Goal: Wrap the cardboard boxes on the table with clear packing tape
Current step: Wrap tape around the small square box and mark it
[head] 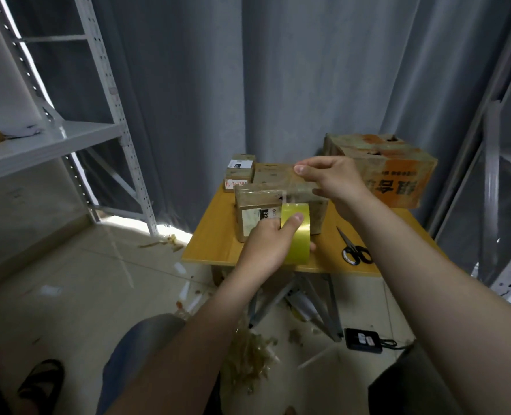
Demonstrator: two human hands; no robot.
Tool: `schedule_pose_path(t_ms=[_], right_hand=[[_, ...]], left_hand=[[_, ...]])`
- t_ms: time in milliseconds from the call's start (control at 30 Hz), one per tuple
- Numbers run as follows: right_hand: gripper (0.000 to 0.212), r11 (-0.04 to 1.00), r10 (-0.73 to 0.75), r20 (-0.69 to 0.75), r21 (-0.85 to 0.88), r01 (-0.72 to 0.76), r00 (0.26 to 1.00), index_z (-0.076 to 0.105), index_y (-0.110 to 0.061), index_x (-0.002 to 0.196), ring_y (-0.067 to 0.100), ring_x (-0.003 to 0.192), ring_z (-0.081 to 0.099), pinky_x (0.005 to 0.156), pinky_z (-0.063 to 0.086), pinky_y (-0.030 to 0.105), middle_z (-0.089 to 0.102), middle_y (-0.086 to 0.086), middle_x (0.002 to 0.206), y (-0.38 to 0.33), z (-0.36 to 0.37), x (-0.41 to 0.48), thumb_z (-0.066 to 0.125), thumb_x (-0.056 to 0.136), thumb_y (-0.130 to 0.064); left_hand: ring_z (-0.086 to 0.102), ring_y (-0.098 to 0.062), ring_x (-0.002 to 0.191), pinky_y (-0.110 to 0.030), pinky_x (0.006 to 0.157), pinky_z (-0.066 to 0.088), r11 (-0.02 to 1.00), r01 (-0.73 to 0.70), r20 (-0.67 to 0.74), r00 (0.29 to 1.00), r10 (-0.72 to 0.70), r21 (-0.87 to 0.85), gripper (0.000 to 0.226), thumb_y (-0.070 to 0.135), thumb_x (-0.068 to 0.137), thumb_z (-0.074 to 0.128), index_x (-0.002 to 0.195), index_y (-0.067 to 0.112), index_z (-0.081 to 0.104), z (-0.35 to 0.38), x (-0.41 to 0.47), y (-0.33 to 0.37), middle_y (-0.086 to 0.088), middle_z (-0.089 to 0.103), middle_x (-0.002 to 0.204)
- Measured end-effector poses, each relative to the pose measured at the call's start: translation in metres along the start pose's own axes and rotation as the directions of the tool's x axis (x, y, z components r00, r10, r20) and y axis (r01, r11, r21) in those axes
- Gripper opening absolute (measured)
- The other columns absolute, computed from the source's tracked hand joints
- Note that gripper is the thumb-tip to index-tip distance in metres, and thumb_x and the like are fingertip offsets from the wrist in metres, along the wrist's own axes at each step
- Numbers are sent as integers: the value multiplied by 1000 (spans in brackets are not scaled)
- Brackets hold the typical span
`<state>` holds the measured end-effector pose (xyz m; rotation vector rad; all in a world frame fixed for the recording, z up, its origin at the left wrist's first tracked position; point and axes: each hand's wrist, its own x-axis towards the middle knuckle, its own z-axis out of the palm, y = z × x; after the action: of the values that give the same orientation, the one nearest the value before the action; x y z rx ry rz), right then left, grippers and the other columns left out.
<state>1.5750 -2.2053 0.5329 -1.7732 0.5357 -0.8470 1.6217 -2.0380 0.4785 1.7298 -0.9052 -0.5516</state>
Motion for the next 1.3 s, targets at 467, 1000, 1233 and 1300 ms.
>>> schedule_pose_path(t_ms=[467,1000,1233,1300], right_hand=[[20,999,43,44,6,-43,998,80,-6,101,0,89,72,87,51,13,79,1,98,28,3,60,85,84,-16],[15,875,53,80,-484,-7,995,70,-66,67,25,133,36,94,29,32,70,-4,120,82,23,120,85,67,-66],[19,822,95,58,-567,-45,994,74,-47,66,19,129,48,105,29,46,74,-20,106,84,28,120,86,71,-60],[20,813,125,80,-580,-55,989,73,-43,66,14,115,57,105,35,47,74,-19,98,84,29,119,87,74,-55]], left_hand=[[65,-43,101,-41,73,46,921,194,-96,980,-172,336,66,60,105,38,110,-3,62,22,26,-19,-22,65,105],[48,-15,39,-20,42,39,927,372,84,927,-366,-57,47,51,93,71,72,12,57,-4,73,-22,-7,51,56],[66,-25,67,-30,58,53,901,422,87,906,-415,-102,52,57,88,73,101,6,73,-4,77,-23,-26,75,98],[69,-26,73,-33,63,55,903,421,73,907,-415,-92,51,55,89,73,105,7,74,-3,77,-24,-24,75,95]])
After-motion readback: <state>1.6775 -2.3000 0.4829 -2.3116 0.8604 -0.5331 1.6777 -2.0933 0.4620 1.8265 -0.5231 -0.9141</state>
